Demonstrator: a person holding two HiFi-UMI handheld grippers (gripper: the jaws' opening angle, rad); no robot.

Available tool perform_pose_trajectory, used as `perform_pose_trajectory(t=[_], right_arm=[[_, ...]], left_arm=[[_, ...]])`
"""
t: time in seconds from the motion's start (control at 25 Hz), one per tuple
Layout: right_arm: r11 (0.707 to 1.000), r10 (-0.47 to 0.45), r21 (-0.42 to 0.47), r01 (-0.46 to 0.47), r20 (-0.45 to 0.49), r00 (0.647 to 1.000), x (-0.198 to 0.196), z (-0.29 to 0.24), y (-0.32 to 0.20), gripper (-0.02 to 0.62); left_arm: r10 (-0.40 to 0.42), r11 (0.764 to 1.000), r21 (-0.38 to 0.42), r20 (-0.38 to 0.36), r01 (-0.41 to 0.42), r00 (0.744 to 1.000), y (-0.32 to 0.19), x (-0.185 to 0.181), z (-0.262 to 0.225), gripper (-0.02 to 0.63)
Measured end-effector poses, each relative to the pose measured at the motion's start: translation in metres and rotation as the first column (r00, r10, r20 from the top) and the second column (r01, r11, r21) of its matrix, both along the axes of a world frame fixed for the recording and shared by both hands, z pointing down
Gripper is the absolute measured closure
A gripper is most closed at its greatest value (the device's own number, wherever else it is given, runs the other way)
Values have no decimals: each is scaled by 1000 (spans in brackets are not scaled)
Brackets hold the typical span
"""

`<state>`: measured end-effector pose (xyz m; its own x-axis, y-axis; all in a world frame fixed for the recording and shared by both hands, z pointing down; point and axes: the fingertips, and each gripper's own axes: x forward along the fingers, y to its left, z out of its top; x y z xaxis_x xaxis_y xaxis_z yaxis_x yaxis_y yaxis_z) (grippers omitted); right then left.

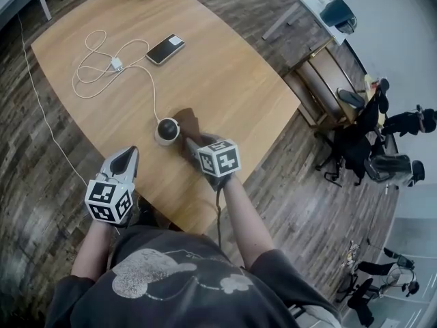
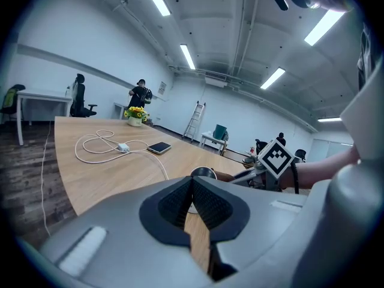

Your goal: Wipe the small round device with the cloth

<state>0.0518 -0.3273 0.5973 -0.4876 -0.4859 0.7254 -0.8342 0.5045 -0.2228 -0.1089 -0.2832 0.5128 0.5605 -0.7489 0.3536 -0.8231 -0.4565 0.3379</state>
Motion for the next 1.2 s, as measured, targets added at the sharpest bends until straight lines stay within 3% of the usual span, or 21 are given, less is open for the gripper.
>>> perform_pose_trajectory(t=[0.32,0.44,0.6,1.2], right_arm=[[983,123,116,-142,151,981,-24,-95,-7,522],[974,173,114,-198,196,965,-44,-109,-8,522],[963,240,82,-258,188,952,-63,-98,-5,522],[936,351,-52,-348,195,916,-118,-41,9,522]], left_arm=[[16,1000,7,-10,-15,1000,-2,1,0,588],[16,1000,8,-10,-16,1000,-2,-1,1,587],[8,1000,8,-4,-8,1000,3,-8,0,586],[-33,999,-27,40,34,999,26,-64,10,586]])
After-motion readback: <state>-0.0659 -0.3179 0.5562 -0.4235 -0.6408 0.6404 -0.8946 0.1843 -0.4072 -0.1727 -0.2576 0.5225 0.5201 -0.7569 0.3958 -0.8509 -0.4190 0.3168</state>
